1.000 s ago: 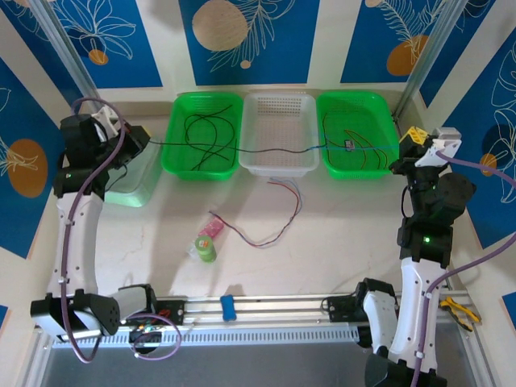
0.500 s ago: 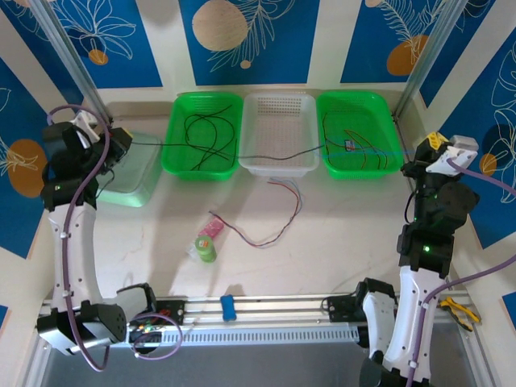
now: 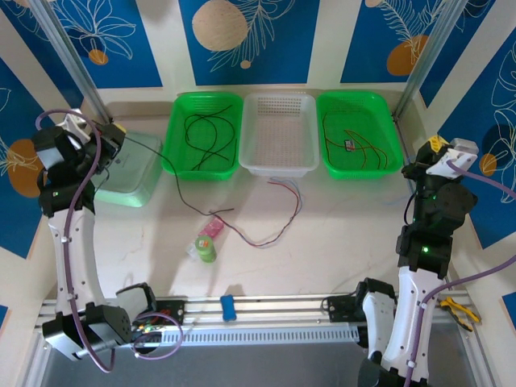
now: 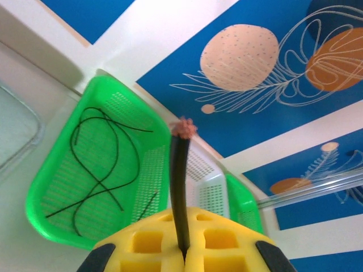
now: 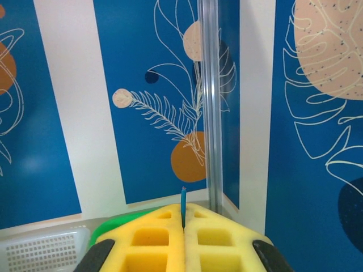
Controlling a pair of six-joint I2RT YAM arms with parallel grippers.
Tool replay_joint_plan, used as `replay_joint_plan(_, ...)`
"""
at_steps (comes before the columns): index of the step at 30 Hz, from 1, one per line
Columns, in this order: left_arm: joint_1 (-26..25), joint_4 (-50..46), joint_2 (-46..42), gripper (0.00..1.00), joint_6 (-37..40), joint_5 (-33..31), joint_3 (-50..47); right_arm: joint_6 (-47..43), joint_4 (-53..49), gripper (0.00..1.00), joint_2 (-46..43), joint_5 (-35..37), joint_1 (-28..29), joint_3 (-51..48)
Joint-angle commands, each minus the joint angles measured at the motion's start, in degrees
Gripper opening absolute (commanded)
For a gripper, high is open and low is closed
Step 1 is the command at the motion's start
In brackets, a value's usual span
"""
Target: Untangle the cables
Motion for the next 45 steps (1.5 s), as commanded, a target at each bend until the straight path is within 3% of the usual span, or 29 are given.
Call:
replay_joint_plan(1, -0.77, 7.58, -0.37, 0.0, -5.5, 3.21, 0.93, 1.68, 1.23, 0.0, -0.31, -1.31, -0.16, -0.32)
replay_joint_plan(6, -4.78, 14.07, 2.94, 0.0, -10.41, 1.64, 6.1, 2.87, 0.58, 0.0, -0.14, -2.57, -0.23, -0.36)
replay_joint_plan(12, -12.39, 17.34, 11.52, 0.0, -9.75, -1.3, 18.27, 3.63, -0.54, 0.0, -0.21, -3.77, -0.2, 0.06)
replay_joint_plan(19, -14.48, 18.5, 21.51, 0.0, -9.3, -3.37, 35.57, 2.22, -1.58, 0.0, 0.11, -5.26, -0.15, 1.16)
replay_joint_plan(25, -14.96, 21.33, 29.58, 0.0, -7.51, -9.74, 47.69, 3.36, -1.67, 0.0, 0.11, -6.06, -0.16, 0.9)
replay_joint_plan(31, -15.85, 24.3, 33.78, 0.0, -5.15, -14.04, 47.83, 3.32, -2.23, 0.0, 0.05, -6.23, -0.16, 1.46)
replay_joint_plan(38, -22.18, 17.76, 33.96, 0.0, 15.02, -22.03, 37.38, 4.6, -1.67, 0.0, 1.17, -9.93, 0.01, 3.09)
replay_joint_plan(45, -24.16, 13.83, 38.58, 0.0, 16.55, -23.47, 28.59, 4.47, -4.41, 0.0, 3.28, -14.02, 1.48, 7.59)
